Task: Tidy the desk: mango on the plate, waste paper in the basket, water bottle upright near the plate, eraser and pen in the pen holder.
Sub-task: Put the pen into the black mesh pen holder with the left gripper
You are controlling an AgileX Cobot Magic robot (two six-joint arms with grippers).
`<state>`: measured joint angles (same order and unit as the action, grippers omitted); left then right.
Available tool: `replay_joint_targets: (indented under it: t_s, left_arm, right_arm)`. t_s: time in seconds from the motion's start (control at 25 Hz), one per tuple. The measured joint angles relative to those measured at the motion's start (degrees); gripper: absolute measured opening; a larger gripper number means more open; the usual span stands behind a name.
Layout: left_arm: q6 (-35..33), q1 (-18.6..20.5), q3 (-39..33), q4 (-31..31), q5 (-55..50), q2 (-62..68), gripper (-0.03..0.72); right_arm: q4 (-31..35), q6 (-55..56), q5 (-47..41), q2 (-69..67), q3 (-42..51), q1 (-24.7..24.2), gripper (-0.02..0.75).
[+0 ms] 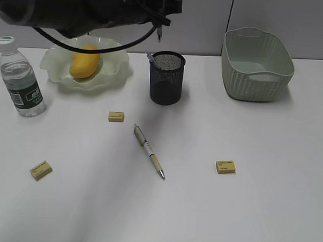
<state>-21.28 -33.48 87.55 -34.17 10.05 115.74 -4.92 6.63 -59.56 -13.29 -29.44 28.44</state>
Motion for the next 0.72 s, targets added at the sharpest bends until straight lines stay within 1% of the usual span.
replay_joint_targets:
  t_s: [0.2,0.48,0.72]
  left_arm:
    - [0.05,-0.43,0.0,-0.69,5.31,3.52,0.103]
    - [0.25,-1.59,0.0,-0.69,7.39,6.32,0.102]
    - [0.36,-1.75,0.0,-0.69,8.43,6.81,0.102]
  right_arm:
    - [0.0,0.0,0.0,0.0,0.0,0.0,0.568]
    - [0.0,0.0,0.04,0.0,0.0,0.0,0.568]
    - [0.0,0.0,0.04,0.0,0.0,0.0,0.568]
